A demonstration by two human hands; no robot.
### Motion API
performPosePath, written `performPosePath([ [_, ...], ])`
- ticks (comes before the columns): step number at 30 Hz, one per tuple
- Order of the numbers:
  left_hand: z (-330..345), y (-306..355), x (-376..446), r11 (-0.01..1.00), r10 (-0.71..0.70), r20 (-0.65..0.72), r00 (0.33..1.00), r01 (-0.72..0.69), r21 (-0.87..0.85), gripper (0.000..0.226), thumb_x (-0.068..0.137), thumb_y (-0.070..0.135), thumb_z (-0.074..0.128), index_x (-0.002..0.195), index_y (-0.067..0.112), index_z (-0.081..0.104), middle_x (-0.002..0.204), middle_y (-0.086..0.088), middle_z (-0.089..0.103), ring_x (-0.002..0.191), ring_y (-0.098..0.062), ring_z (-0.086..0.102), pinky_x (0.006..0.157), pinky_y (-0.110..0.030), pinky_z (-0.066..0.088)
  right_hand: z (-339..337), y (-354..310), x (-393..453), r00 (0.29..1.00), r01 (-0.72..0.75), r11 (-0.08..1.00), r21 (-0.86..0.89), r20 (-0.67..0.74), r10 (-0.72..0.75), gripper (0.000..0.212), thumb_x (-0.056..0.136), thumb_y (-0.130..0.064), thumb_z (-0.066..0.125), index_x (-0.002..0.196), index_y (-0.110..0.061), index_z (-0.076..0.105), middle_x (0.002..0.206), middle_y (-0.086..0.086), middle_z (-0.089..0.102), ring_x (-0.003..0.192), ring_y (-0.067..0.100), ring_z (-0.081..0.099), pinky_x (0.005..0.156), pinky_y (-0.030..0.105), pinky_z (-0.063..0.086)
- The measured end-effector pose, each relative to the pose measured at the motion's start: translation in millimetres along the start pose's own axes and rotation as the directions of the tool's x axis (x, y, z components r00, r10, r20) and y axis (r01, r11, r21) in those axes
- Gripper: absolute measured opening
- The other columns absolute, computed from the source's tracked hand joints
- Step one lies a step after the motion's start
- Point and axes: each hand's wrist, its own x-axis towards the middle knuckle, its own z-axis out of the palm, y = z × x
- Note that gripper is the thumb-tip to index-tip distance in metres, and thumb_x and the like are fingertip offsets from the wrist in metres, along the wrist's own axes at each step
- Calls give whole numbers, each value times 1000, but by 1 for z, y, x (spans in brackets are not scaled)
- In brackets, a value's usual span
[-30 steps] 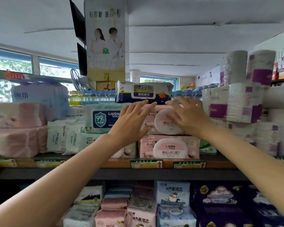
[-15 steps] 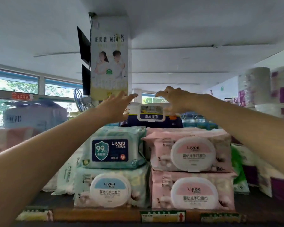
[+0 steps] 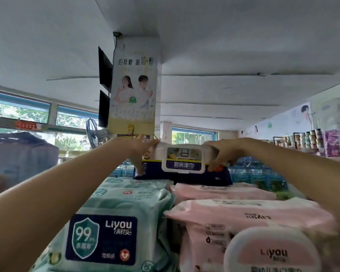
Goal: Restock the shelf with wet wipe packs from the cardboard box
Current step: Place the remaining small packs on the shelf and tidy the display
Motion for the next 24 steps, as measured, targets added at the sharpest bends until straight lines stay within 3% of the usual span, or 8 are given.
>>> performPosePath([
  [3,8,-1,9,1000,2,-23,1000,-3,-27,124,65,26,83,147,30,-10,155,-15,-10,139,-40,23,111,-51,30,13,-6,11,987,74,995,-71,-136,-83,76,66,-25,82,129,-19,41,117,4,54,100,25,54,79,35,49],
  [6,11,1,7,1000,23,-64,998,-23,-3,118,70,24,79,148,20,-8,155,-16,-11,139,-39,23,112,-46,30,17,-18,13,963,112,989,-101,-234,-133,82,64,-30,83,132,-18,40,126,2,52,111,22,49,83,26,43],
  [14,23,-20,-1,1000,6,-120,993,-9,-18,108,73,25,77,148,18,0,149,-12,6,136,-35,28,110,-42,33,24,-44,17,951,120,984,-130,-269,-152,87,68,-26,81,139,-14,33,127,9,50,112,25,49,84,26,39],
  [18,22,-23,0,998,-42,-135,990,35,-55,102,72,23,77,148,22,8,150,-13,7,127,-37,42,103,-42,43,20,-43,15,968,64,987,-151,-232,-98,78,72,-22,78,136,-15,35,128,10,49,111,26,52,83,29,45],
  [21,17,-26,-9,999,-24,-178,984,19,-29,86,78,21,71,146,17,18,147,-14,15,126,-34,44,103,-40,44,11,-48,6,970,-13,981,-193,-243,-35,86,74,-20,77,143,-17,26,139,13,38,107,26,56,80,29,50],
  [24,13,-29,-32,998,55,-227,972,-45,47,74,85,24,64,145,15,21,144,-13,29,123,-29,46,103,-40,43,6,-58,-16,963,-71,956,-284,-269,-9,88,77,-26,74,146,-18,19,146,14,25,114,29,53,91,32,46],
])
